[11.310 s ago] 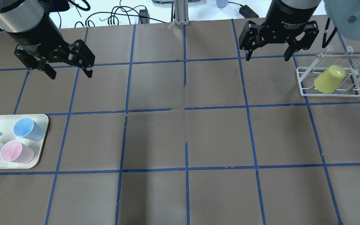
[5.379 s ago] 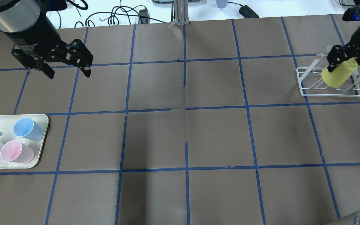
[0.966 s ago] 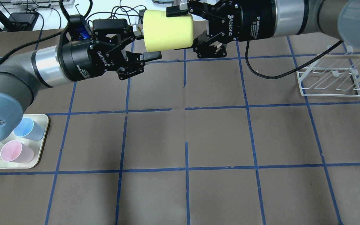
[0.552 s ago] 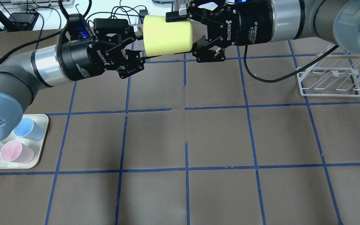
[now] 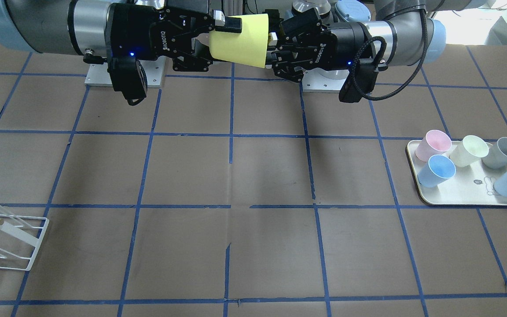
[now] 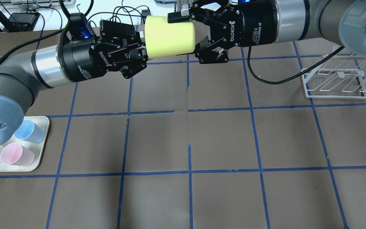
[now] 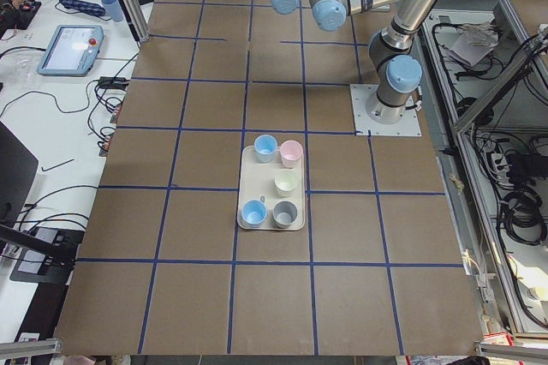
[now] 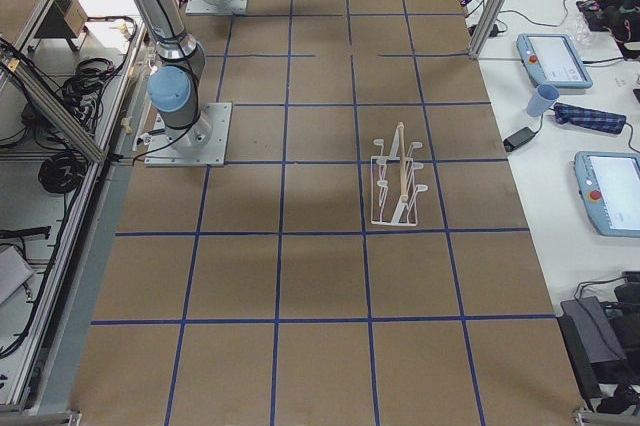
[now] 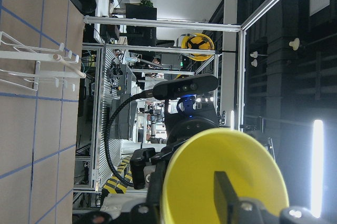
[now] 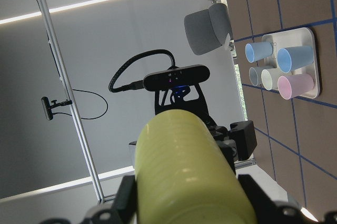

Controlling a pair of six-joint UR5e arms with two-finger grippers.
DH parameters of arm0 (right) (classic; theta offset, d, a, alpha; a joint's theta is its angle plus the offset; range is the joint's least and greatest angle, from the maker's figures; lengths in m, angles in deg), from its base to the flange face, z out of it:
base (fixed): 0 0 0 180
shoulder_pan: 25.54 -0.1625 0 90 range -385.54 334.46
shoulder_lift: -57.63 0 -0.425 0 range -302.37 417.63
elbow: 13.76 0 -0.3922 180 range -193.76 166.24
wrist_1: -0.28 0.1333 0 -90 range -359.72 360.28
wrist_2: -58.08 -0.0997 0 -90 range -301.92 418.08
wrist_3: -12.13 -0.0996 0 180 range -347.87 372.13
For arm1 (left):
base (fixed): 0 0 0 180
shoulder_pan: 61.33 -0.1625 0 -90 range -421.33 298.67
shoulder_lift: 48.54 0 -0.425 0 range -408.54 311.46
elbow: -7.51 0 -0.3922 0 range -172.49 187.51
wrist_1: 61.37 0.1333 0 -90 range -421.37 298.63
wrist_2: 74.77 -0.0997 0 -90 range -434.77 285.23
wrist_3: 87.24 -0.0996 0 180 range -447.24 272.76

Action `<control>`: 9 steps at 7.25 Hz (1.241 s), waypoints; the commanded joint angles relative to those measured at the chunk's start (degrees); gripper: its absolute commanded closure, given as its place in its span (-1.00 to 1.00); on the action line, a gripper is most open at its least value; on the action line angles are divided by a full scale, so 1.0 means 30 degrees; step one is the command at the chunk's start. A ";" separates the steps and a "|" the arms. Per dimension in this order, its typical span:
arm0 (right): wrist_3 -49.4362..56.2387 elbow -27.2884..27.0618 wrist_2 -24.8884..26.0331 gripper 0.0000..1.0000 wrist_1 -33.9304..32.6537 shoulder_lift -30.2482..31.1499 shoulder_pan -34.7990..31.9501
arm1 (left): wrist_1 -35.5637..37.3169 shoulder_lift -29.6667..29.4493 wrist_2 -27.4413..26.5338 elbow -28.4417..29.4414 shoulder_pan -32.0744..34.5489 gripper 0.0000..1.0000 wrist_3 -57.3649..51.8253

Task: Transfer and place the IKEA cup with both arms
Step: 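Close the left gripper on the yellow cup while the right gripper holds it, then open and withdraw the right gripper while the left gripper carries the cup away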

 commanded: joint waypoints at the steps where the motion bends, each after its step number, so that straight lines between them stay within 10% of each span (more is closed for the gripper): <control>1: 0.0000 0.0022 0.0000 -1.00 0.0024 0.0021 -0.0002 | 0.0010 0.0172 -0.0024 0.0010 0.0003 1.00 0.0002; 6: -0.2573 0.2678 0.0494 -1.00 -0.0211 -0.0590 0.0581 | -0.0019 0.0349 -0.0053 0.0010 0.0003 1.00 0.0031; 9: -0.3570 0.5200 0.6416 -1.00 -0.0240 -0.1414 0.2101 | 0.0010 0.0787 -0.1392 0.0127 -0.0084 1.00 0.0818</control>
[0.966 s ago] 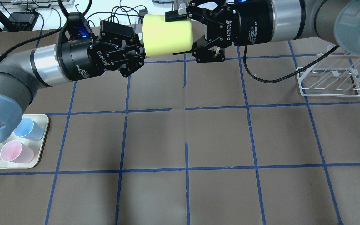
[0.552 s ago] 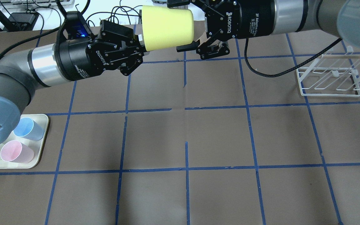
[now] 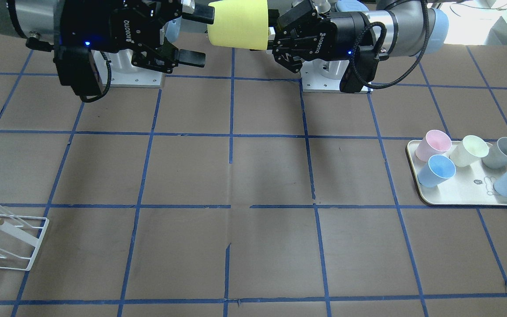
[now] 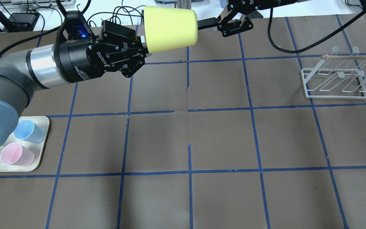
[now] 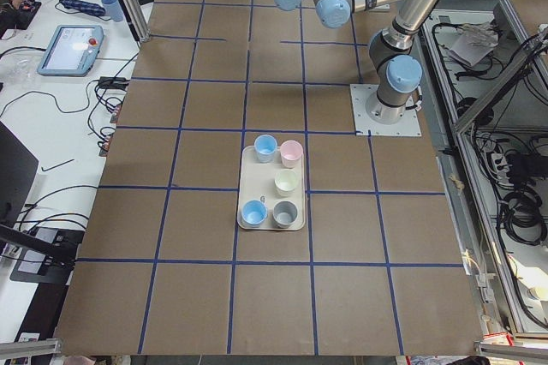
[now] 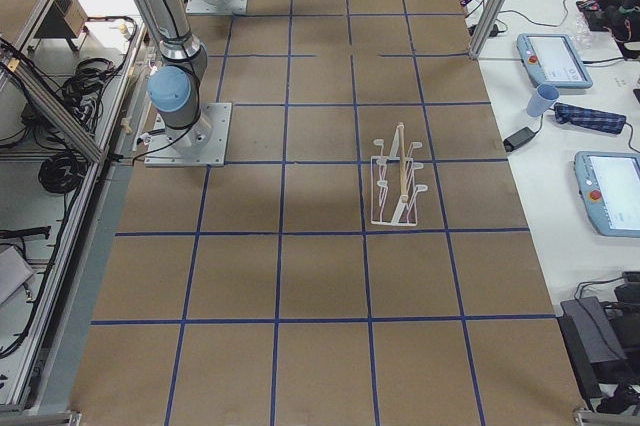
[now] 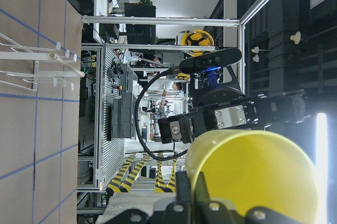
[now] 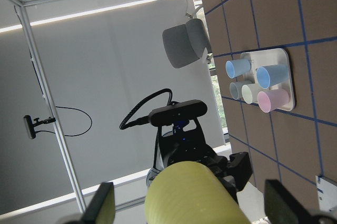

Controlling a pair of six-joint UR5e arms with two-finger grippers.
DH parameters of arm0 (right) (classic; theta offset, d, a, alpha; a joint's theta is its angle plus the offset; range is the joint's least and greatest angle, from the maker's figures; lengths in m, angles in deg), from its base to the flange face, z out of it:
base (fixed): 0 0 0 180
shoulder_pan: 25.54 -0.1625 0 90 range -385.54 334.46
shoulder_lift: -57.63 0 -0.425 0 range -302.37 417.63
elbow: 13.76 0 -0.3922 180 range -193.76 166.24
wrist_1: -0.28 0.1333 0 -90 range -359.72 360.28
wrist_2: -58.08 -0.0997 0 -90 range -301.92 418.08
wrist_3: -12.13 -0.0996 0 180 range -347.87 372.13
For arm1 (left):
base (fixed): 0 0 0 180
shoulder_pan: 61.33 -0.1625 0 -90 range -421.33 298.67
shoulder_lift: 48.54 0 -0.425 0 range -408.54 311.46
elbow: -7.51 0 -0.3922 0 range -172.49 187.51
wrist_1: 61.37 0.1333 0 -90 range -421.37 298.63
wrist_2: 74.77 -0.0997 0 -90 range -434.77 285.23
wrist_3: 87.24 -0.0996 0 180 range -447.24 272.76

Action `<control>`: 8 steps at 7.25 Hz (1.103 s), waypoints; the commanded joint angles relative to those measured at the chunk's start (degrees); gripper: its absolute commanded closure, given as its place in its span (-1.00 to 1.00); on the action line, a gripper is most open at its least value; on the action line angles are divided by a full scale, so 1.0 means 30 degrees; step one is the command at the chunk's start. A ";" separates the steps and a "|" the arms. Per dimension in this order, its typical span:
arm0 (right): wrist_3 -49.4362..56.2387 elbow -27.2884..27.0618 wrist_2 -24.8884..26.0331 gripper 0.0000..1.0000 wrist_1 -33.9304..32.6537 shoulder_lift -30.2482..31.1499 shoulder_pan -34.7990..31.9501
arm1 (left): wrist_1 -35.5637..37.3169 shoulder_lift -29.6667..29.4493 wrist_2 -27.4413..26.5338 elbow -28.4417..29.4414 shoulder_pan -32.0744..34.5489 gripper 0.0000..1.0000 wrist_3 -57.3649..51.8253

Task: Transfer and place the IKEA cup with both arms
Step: 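Open and withdraw the right gripper while the left gripper carries the cup away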

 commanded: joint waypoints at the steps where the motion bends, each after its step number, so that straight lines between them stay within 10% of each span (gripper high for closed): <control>1: -0.0897 0.1512 0.5108 -1.00 -0.0080 -0.0245 0.1388 | 0.0196 0.0378 -0.2806 0.0079 -0.0352 1.00 0.0963; 5: -0.4209 0.1576 1.7321 -1.00 -0.5176 -0.0040 0.1835 | 0.2154 0.0439 -1.4952 0.0108 -0.3453 1.00 0.0998; 8: -0.5170 0.1372 2.1850 -1.00 -0.6286 -0.0447 0.0641 | 0.3009 -0.0231 -2.2576 0.1975 -0.4922 1.00 0.0765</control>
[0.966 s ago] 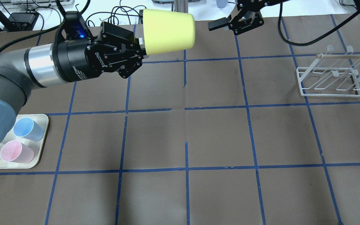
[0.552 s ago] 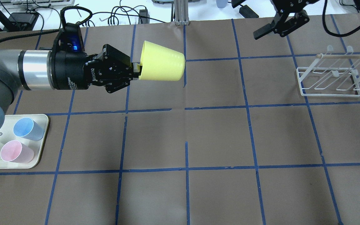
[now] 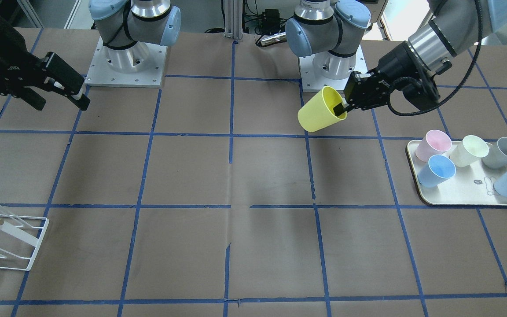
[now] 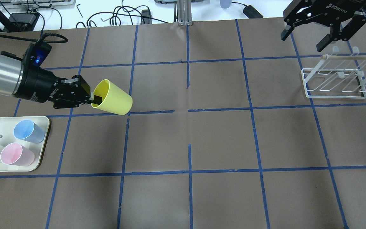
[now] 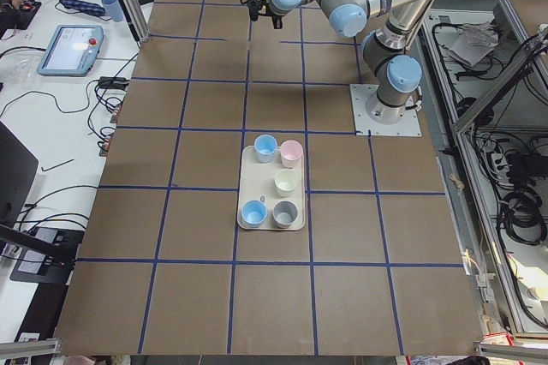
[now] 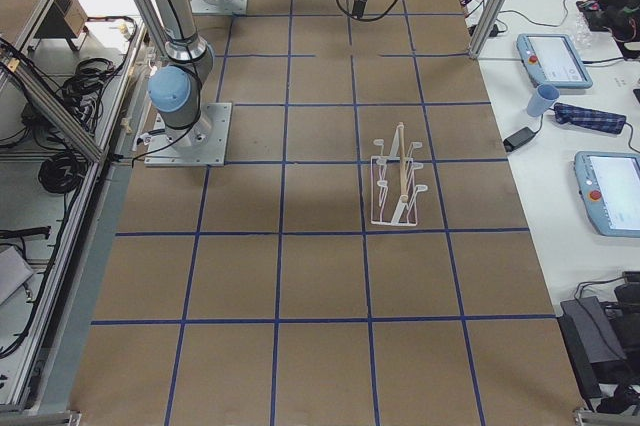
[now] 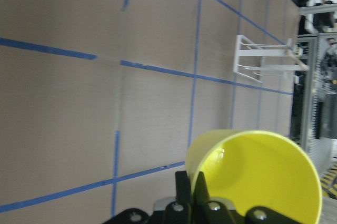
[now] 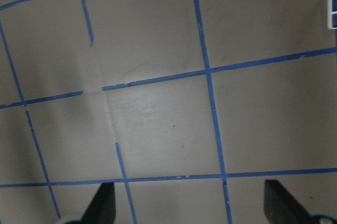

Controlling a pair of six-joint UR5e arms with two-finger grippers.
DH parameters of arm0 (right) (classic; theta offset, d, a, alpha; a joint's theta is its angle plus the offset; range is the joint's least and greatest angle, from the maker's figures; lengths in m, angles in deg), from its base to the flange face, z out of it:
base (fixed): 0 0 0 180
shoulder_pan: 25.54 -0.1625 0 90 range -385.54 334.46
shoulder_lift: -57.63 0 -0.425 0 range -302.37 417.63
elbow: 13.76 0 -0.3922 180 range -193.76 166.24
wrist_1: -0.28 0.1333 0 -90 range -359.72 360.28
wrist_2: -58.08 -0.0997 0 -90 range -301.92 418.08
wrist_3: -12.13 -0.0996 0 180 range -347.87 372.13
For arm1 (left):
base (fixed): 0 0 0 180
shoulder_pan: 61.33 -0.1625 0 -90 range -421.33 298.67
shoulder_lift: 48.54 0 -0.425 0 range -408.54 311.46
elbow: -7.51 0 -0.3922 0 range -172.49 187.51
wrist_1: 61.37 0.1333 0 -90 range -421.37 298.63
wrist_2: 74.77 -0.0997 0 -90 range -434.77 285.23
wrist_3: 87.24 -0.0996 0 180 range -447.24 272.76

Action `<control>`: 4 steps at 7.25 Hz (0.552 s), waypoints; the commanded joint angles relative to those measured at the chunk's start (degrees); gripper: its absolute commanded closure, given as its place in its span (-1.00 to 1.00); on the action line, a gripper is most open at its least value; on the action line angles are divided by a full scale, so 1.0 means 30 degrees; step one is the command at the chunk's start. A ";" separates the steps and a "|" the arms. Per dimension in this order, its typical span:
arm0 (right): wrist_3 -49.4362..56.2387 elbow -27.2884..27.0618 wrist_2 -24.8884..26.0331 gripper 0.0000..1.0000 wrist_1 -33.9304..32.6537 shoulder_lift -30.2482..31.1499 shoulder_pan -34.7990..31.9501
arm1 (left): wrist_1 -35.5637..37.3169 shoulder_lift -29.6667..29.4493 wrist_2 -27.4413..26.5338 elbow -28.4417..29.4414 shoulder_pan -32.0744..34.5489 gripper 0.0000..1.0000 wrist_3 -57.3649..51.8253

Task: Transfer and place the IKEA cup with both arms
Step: 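Open and withdraw the right gripper while the left gripper carries the cup away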

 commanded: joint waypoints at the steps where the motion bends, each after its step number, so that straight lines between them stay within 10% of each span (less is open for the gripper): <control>1: -0.1504 -0.0097 0.2343 -1.00 -0.1099 -0.0506 -0.1947 | 0.0278 -0.0595 -0.5703 0.1413 -0.0630 1.00 -0.1155; 4: -0.2713 -0.2079 0.4367 -1.00 -0.3265 0.0073 -0.3745 | 0.1826 -0.1648 -0.8687 0.1770 -0.3660 1.00 -0.6325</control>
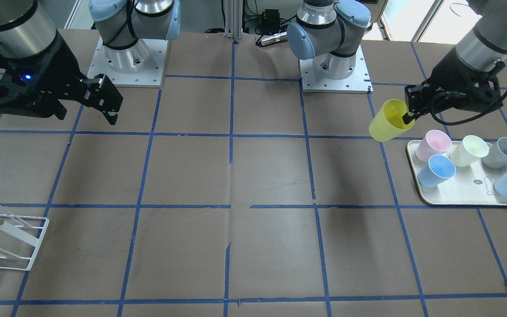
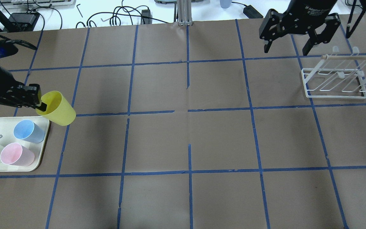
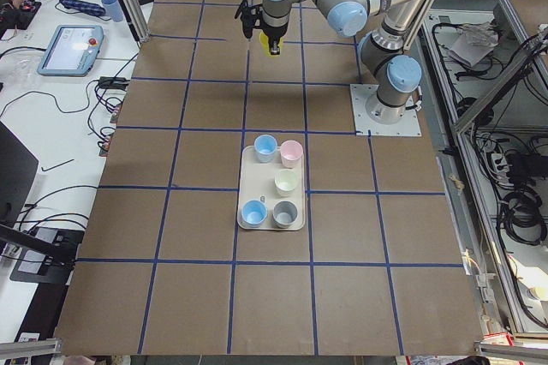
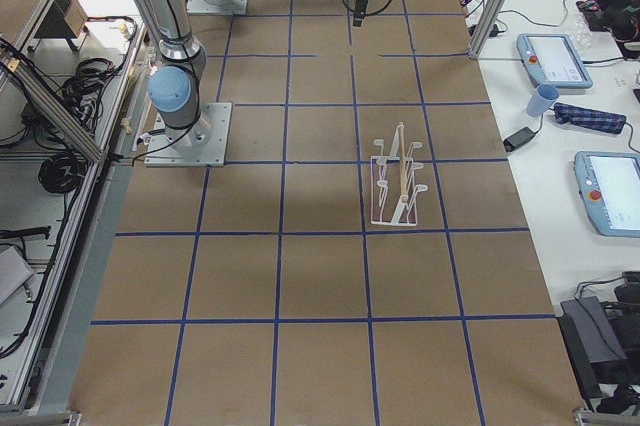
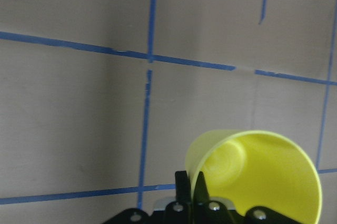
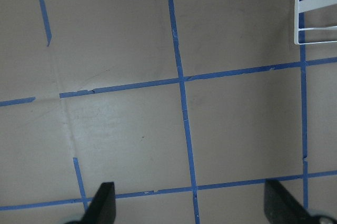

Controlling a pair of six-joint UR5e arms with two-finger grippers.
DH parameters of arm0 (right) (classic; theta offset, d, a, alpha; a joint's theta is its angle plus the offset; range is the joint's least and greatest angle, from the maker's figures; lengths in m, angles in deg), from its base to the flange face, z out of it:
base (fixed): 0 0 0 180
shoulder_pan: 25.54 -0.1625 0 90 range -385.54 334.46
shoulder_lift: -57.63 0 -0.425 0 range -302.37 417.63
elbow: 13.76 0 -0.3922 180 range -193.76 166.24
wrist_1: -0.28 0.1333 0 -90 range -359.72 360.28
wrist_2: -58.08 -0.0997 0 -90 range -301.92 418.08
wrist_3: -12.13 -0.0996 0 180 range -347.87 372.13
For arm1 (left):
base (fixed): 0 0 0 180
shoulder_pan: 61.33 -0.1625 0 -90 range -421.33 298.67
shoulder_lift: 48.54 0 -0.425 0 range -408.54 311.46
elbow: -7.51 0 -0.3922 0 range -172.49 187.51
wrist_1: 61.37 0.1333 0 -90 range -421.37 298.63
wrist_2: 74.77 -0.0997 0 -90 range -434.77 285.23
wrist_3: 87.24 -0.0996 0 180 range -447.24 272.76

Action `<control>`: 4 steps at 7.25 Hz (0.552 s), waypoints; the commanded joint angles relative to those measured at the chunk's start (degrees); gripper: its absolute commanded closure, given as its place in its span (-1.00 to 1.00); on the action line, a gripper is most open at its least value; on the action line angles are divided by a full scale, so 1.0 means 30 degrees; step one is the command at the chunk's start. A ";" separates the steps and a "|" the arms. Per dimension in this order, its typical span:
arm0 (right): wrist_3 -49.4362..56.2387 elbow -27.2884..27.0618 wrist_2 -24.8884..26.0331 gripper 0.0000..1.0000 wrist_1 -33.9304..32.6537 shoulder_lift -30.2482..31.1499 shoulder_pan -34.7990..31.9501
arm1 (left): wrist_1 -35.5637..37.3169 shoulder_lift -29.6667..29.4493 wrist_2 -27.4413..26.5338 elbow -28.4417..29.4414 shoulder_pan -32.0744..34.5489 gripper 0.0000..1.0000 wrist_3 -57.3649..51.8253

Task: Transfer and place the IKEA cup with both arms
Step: 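Lower the yellow cup into the empty tray slot with the left gripper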

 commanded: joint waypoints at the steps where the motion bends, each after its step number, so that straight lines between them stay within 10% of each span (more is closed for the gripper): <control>1: -0.0348 -0.2176 0.0920 -1.00 -0.2382 0.1072 -0.0589 | 0.0918 -0.0933 -0.0654 0.0141 -0.3537 1.00 -0.4965; 4: -0.0203 -0.2832 0.0747 -1.00 -0.3826 0.1372 -0.0619 | 0.2001 -0.3911 -0.0596 0.2416 -0.6801 1.00 -1.1036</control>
